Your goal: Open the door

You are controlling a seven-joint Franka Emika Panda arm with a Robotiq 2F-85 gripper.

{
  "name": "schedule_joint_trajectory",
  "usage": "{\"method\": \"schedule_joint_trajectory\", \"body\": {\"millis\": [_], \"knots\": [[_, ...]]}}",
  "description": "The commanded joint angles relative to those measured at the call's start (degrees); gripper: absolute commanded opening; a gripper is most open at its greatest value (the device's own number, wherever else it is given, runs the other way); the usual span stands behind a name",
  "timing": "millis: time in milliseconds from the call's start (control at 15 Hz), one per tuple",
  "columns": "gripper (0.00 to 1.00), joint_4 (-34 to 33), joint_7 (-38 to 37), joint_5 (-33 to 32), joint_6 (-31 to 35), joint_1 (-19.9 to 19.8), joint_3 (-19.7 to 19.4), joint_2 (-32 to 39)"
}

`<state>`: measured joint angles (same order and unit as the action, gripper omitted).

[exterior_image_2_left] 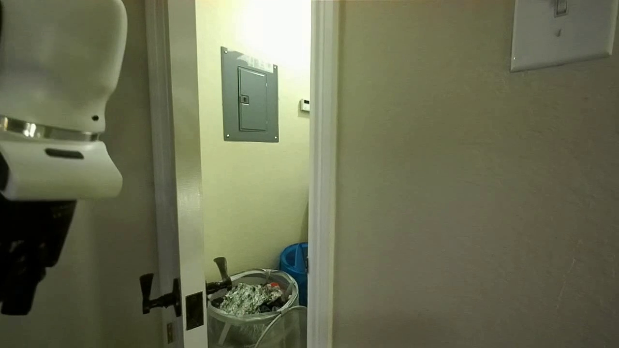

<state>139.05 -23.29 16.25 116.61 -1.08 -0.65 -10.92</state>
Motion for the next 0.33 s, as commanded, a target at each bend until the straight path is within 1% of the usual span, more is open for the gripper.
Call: {"method": "schedule_joint_trajectory", "body": {"millis": [0,67,133,200,267], "knots": [[0.99,-1.18,4.51,-3.46,-8.75,-1.43,-0.93,-6.49],[1.0,-2.03,5.45,-3.12,-9.99,-1.7,-1.25,-6.97],[0.9,-1.35,3.25,-2.14,-6.78,-1.39,-0.16,-4.91],[0.96,-1.87,4.04,-2.14,-7.96,-1.69,-0.35,-5.77],[1.0,-2.14,4.54,-2.14,-8.33,-1.83,-0.5,-6.2]]}}
